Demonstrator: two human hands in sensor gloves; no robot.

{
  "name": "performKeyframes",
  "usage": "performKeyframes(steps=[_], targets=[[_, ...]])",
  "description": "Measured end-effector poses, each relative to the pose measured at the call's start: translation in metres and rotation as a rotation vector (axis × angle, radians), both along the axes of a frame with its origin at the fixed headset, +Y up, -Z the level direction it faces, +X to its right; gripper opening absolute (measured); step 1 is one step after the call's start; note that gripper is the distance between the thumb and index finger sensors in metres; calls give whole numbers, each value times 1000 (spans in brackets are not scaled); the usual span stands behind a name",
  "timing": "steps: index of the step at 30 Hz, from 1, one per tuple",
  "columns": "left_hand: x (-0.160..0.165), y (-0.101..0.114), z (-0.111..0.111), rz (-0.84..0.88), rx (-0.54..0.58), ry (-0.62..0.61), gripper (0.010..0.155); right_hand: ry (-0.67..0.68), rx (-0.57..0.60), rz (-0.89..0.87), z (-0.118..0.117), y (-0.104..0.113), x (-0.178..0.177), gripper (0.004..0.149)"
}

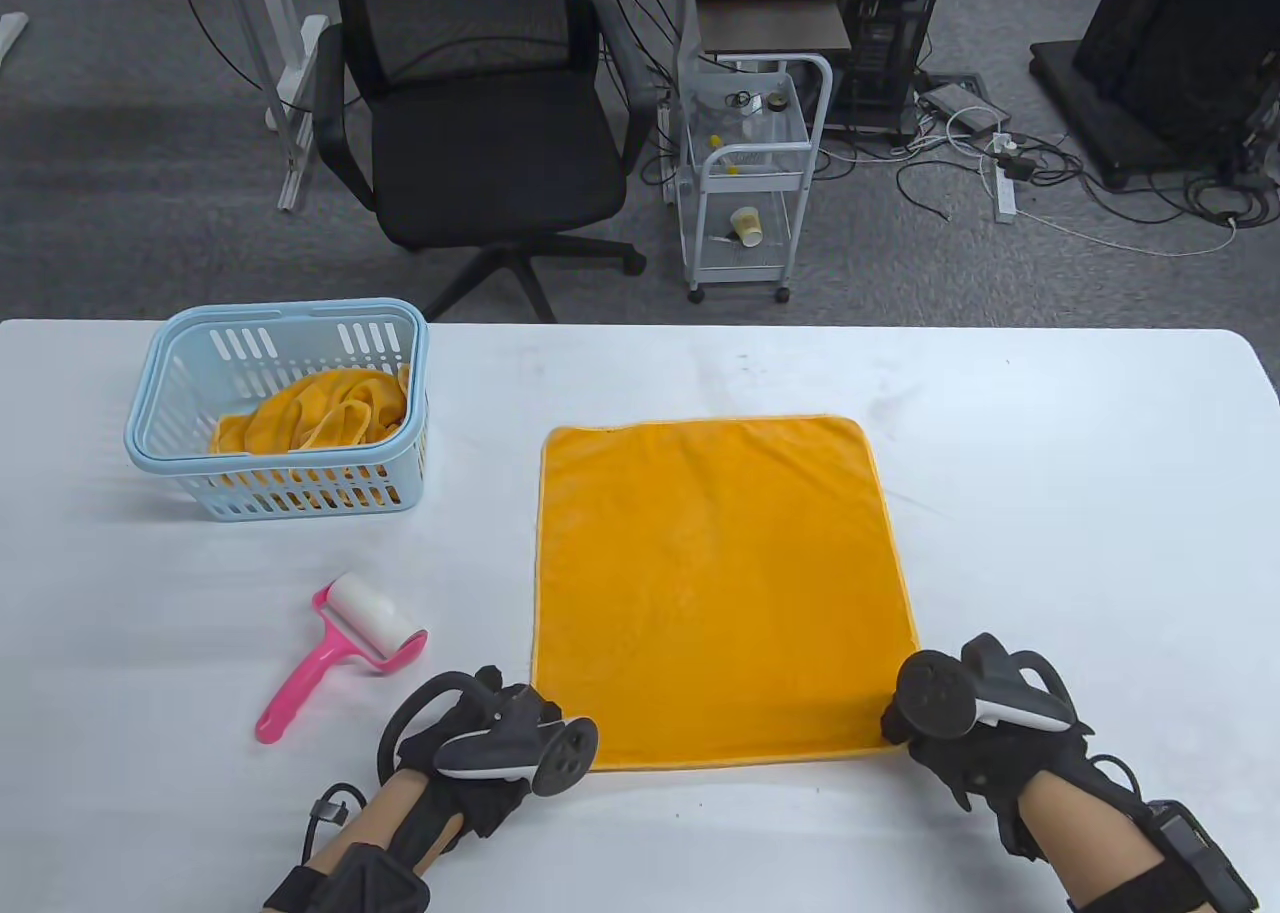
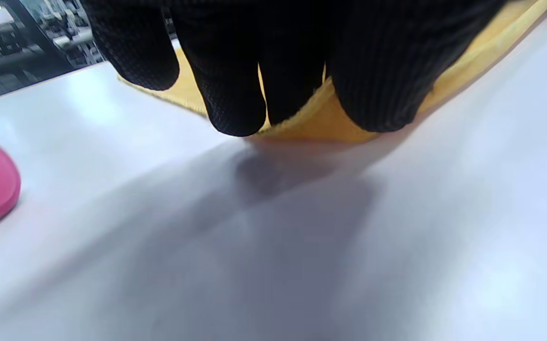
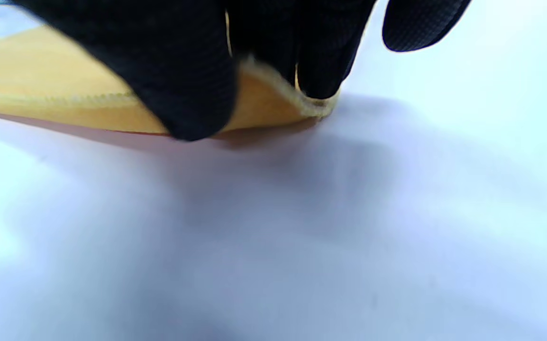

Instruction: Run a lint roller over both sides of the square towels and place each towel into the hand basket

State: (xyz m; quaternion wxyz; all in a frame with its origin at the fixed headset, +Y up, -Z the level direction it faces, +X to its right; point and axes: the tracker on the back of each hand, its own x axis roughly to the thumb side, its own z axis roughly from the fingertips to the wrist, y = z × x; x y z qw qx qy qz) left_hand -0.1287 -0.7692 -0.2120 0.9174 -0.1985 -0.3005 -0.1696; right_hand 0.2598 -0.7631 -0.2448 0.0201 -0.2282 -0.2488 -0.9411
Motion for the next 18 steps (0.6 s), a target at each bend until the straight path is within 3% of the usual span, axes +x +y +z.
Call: performKeyframes(steps=[4,6,9,13,18], targets=[[-4,6,6,-13,-52,4,52,-14,-138,-72,4,9,4,54],[-10,16,6,60,-17,27,56,-35,-143,-123,2,17,5,53],[-30,39,-1,235,40,127,59,-89,-38,-227,-5,33,11,54],[-66,59,-13,409,156,279,60,-138,-7,-330,-12,36,17,52],[-116,64,-24,385,349,543,65,-179,122,-303,-11,21,23,52]])
